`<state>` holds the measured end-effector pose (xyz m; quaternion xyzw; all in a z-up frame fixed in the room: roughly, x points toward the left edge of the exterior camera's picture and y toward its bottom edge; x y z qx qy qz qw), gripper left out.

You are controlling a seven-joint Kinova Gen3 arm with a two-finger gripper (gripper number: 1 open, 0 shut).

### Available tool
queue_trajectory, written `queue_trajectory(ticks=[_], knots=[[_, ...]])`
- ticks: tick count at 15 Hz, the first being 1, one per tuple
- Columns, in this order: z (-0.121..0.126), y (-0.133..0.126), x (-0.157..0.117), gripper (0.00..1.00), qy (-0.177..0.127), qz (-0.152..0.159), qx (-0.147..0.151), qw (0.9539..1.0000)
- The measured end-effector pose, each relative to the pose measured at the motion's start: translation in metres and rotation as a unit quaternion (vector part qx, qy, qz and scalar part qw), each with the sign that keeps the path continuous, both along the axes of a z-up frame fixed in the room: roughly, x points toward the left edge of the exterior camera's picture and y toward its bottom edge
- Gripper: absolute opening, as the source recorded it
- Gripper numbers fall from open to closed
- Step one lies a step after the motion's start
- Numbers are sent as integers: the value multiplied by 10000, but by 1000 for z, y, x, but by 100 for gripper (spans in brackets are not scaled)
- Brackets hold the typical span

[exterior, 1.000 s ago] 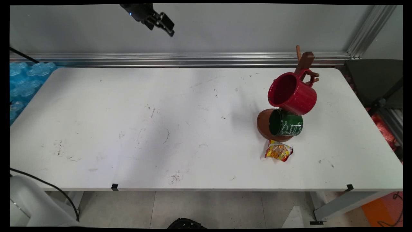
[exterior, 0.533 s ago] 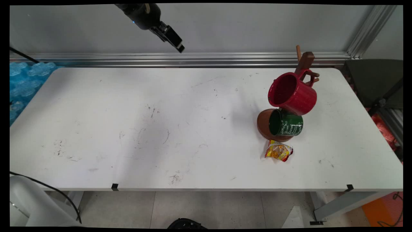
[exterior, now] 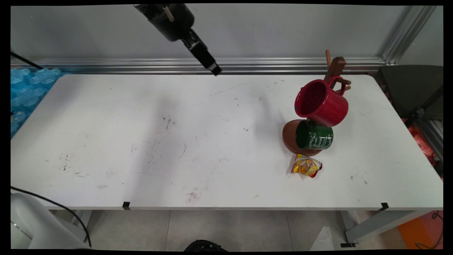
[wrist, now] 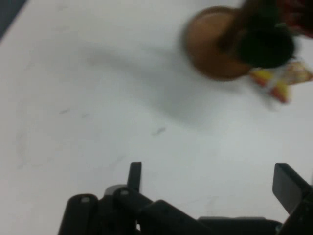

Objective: Pick up the red mug from the rack

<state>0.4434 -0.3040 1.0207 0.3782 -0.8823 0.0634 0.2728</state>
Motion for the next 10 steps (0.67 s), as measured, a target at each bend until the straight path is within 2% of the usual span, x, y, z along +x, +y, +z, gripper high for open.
queue_trajectory(ticks=[3,5,10], knots=[[9,8,-30,100,178,-474,4,9987],[11,10,-48,100,287,-681,12,9973],[8,9,-89,100,532,-923,44,9943]])
